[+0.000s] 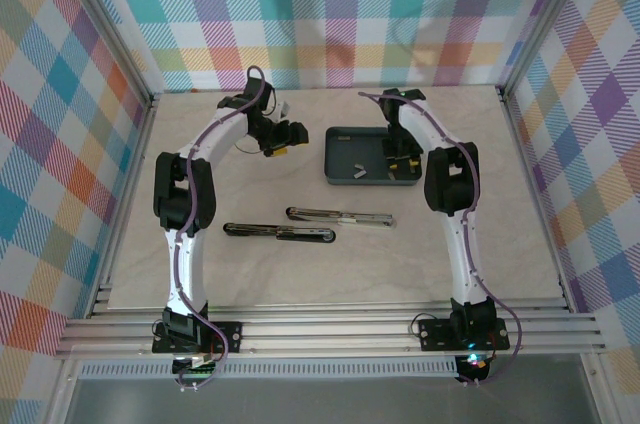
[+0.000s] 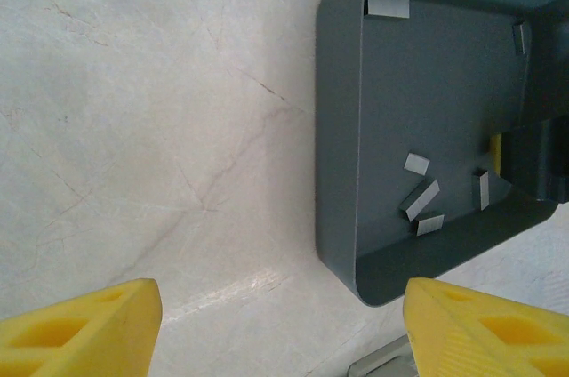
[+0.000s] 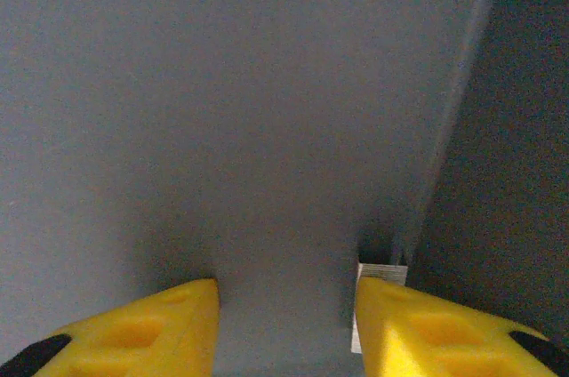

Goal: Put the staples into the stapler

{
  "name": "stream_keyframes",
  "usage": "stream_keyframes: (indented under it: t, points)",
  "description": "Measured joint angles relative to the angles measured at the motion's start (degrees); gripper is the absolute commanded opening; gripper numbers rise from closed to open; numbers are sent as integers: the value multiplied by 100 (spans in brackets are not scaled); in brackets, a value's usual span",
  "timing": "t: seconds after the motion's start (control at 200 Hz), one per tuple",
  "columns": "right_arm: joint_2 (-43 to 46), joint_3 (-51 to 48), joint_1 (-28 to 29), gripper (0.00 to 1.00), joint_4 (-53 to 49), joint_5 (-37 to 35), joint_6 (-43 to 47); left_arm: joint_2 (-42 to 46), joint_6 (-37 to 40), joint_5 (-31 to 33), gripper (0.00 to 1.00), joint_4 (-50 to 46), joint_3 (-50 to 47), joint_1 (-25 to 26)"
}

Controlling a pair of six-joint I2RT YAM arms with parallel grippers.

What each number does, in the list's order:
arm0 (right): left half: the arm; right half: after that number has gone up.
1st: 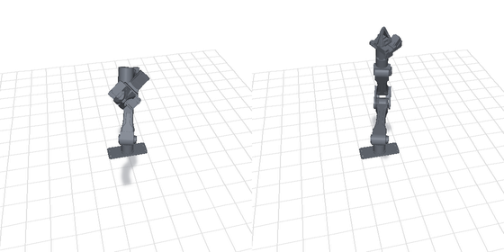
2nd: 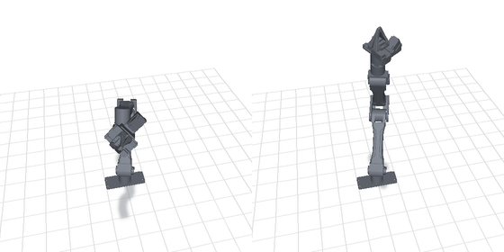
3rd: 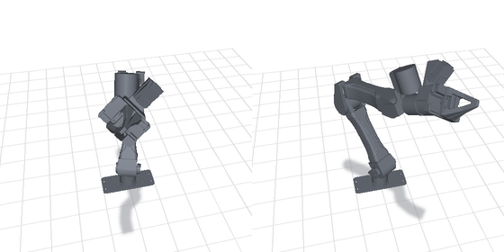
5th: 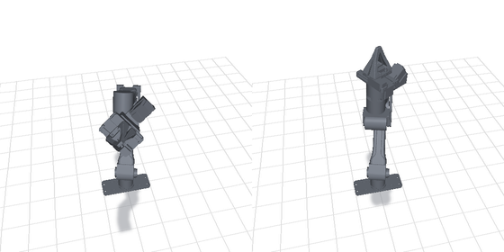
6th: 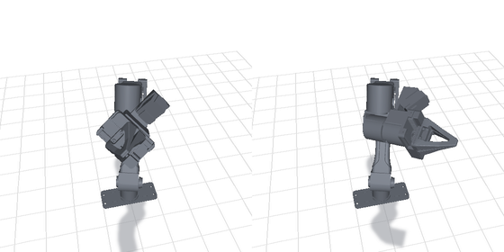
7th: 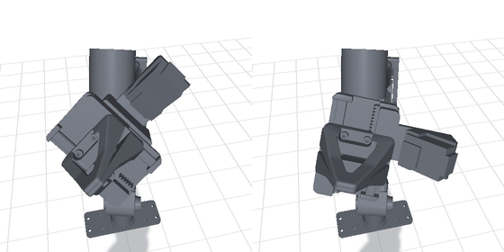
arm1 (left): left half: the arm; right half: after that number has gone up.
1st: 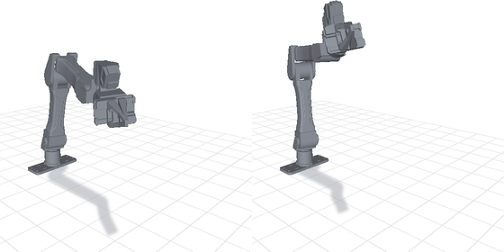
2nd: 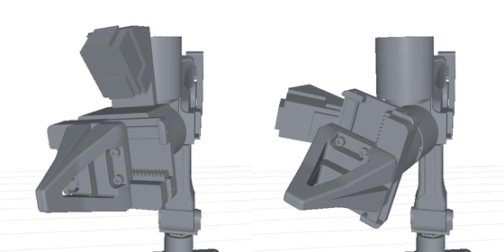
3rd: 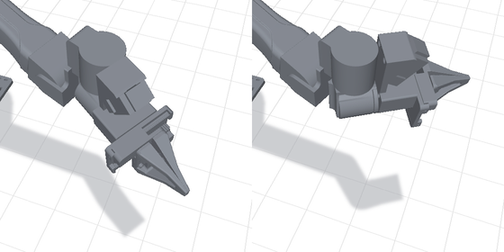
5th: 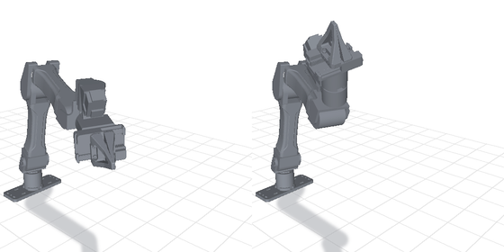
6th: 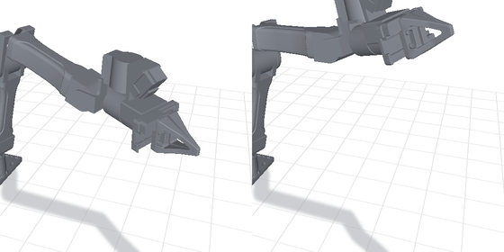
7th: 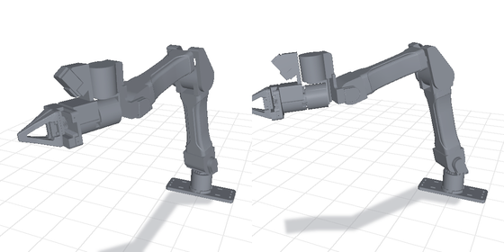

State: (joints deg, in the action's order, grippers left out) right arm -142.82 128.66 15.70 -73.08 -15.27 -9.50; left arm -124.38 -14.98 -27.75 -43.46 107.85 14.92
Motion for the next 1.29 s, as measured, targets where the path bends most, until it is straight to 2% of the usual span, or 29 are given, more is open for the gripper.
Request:
stream_keyframes:
  t: [0.255,0.41,0.65,0.78,1.015,1.075,1.295]
  points:
    - [2,2,7,39,122,673,127,-2,2,-2,72,2,0,0]
    - [160,-90,83,41,437,938,308,-2,0,-7,72,4,-2,0]
    - [664,-149,179,40,546,811,275,-2,0,-7,72,7,-2,0]
    - [704,-216,212,41,671,1292,592,-2,0,-7,72,7,-2,0]
    - [702,-332,350,49,809,2199,1023,-2,2,-2,72,4,-2,4]
    - [699,-332,426,54,848,2321,1023,-2,0,-2,72,4,-2,4]
    - [660,-332,802,65,962,2031,1001,-2,4,-2,72,2,-2,4]
